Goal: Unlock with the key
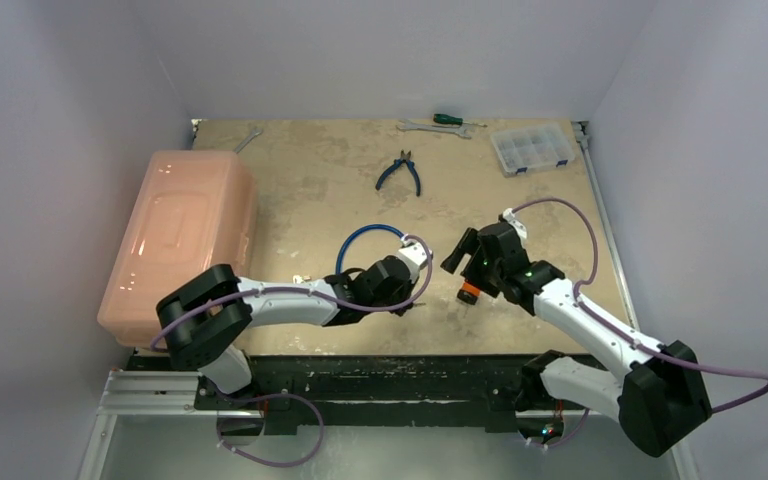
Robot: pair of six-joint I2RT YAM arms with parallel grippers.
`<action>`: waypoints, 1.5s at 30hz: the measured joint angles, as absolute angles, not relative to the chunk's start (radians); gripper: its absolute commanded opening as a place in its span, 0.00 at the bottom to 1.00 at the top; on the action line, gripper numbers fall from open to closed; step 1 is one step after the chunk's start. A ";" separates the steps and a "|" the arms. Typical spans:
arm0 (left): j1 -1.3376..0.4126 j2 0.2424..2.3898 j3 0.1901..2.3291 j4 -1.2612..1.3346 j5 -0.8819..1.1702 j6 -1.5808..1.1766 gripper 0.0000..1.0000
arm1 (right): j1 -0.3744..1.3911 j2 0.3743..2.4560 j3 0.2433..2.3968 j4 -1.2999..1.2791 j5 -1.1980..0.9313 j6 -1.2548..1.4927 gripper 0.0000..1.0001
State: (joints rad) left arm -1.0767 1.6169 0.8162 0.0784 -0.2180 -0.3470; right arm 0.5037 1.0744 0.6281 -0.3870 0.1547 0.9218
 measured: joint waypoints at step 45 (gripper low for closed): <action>-1.085 1.544 0.737 0.224 -0.178 -0.322 0.00 | 0.633 1.390 0.608 -0.030 -0.055 1.164 0.00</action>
State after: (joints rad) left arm -1.0847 1.5440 0.7372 0.2241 -0.1780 -0.3222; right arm 0.6327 1.3903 0.6083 -0.0296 -0.0551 1.1637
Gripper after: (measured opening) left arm 0.022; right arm 0.053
